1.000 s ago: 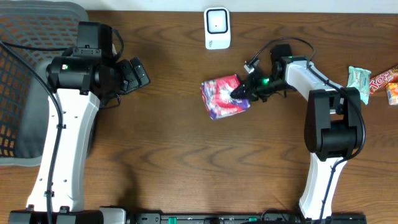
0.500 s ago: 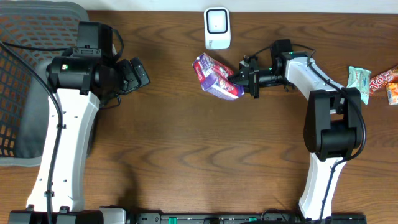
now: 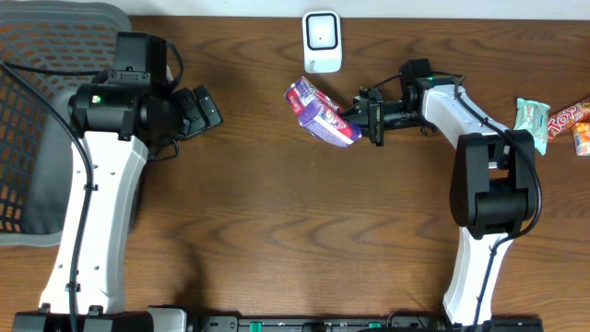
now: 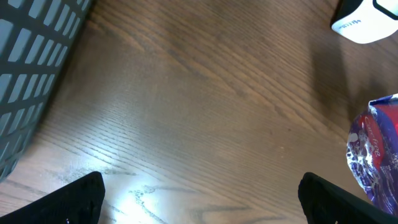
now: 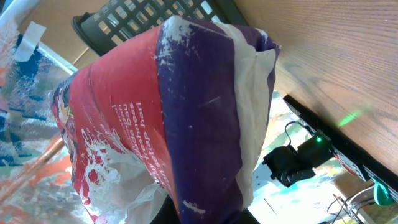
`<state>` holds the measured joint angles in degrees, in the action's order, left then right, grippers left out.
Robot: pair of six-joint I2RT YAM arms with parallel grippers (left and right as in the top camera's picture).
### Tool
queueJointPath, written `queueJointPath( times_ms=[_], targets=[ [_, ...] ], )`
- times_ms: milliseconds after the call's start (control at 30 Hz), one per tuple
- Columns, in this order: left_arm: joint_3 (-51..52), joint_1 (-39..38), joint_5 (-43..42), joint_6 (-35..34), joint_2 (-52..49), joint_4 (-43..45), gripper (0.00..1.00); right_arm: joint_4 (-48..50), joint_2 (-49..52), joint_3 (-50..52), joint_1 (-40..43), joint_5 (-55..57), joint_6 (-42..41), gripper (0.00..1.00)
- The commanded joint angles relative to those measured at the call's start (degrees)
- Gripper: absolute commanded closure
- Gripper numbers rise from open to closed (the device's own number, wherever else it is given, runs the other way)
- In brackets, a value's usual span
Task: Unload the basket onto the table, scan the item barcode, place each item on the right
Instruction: 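Hold the purple pack up in front of the white scanner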
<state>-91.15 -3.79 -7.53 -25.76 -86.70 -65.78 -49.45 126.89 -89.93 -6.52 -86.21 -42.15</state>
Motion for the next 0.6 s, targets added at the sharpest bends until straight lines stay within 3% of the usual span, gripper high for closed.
queueJointPath(
  times_ms=[0, 333, 467, 567],
  targets=[
    [-0.04, 0.2, 0.33, -0.48, -0.13, -0.15, 0.01, 0.5, -0.79, -1.01, -0.48, -3.21, -0.9, 0.99],
    [-0.04, 0.2, 0.33, -0.48, -0.13, -0.17, 0.01, 8.02, -0.79, -1.01, -0.57, -1.9, -0.46, 0.99],
    [-0.04, 0.2, 0.33, -0.48, -0.13, -0.17, 0.01, 11.8, -0.79, -1.05, -1.73, 13.05, -2.84, 0.99],
    [-0.04, 0.2, 0.33, -0.48, -0.13, -0.17, 0.01, 22.8, -0.79, -1.44, -3.02, 21.77, -8.24, 0.99]
  ],
)
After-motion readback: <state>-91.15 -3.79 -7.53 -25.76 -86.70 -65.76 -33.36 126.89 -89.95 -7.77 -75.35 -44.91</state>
